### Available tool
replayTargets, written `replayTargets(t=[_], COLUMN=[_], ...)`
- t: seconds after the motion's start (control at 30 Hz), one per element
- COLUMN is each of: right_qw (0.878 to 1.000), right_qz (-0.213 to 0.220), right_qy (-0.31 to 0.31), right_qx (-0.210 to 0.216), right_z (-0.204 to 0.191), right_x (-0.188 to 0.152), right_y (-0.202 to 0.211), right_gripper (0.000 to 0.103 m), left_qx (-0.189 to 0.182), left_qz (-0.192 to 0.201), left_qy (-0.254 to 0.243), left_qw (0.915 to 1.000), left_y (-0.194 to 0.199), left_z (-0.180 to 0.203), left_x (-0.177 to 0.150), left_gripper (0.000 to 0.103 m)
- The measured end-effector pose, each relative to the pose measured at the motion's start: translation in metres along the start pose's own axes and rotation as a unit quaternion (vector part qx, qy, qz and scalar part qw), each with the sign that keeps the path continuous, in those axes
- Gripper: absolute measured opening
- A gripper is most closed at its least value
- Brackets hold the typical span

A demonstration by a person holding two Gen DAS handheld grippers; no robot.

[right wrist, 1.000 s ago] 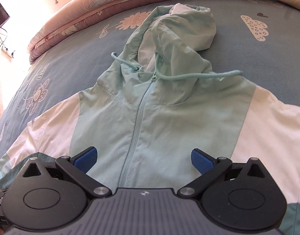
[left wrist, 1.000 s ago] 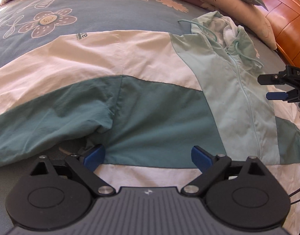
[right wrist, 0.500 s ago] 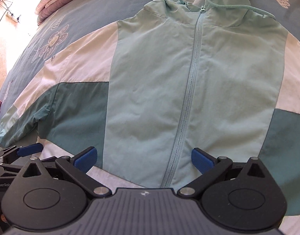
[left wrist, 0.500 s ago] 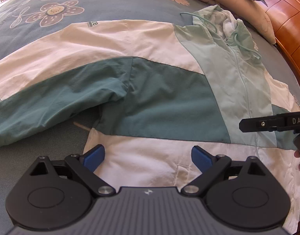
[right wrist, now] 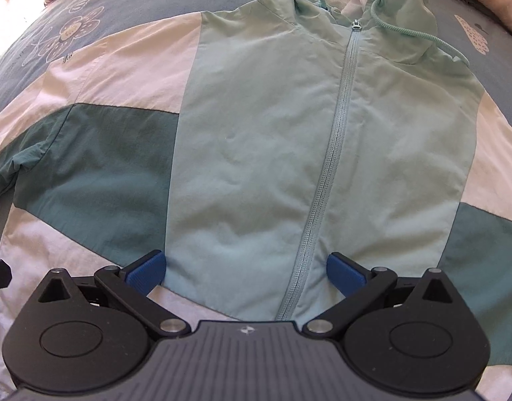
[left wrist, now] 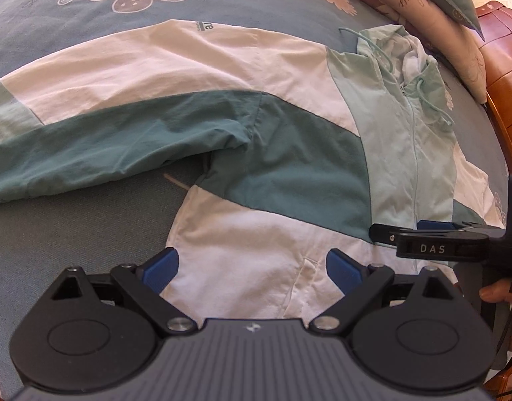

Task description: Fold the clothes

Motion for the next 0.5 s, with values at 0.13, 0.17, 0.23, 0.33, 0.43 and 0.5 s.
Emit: replayTargets(t=[0.13, 0.17, 0.23, 0.33, 0.43, 0.5], right_qw=[1.0, 1.0, 1.0, 1.0, 1.0, 1.0], right_qz=[-0.002, -0.002, 0.0, 0.003, 0.005, 0.006], right_qy=[-0.013, -0.016, -0.015, -0.014, -0.017, -0.019], right_qx=[-0.012, -0.013, -0.015, -0.018, -0.021, -0.025], right_z=[0.001, 0.002, 0.002, 0.002, 0.002, 0.001], right_x=[0.001, 0.001, 0.0, -0.002, -0.003, -0.003], right_y=[-0.001, -0.001, -0.001, 0.0, 0.0, 0.0], right_gripper=[0.103, 0.103, 0.103, 0.103, 0.103, 0.103], left_qx=[0.006, 0.007, 0.004, -0.014, -0.02, -0.017], left_qz=[0.005, 0.01, 0.02, 0.048, 0.086, 0.107], left_qy=[0.006, 0.012, 0.034, 0.108, 0.202, 0.278], left_qw=[1.0, 0.9999, 0.9992, 0.9929, 0.9754, 0.9543], left_y=[0.005, 0.008, 0.014, 0.028, 0.042, 0.049], left_z=[-0.011, -0.016, -0.028, -0.058, -0.101, -0.137], left_x=[0.004, 0.006, 0.009, 0.015, 0.021, 0.022], left_gripper=[0.094, 0.093, 0.092, 0.084, 0.064, 0.057])
Point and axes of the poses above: each gripper's, at about its wrist camera, not at the fingertips, and y roughly against the way its jaws point, z to its right, x to its top, the point moved 9 cm from there along -y, roughly the way its jaws point, and after that the axes turned 4 degrees about y, right-handed, at the moved point
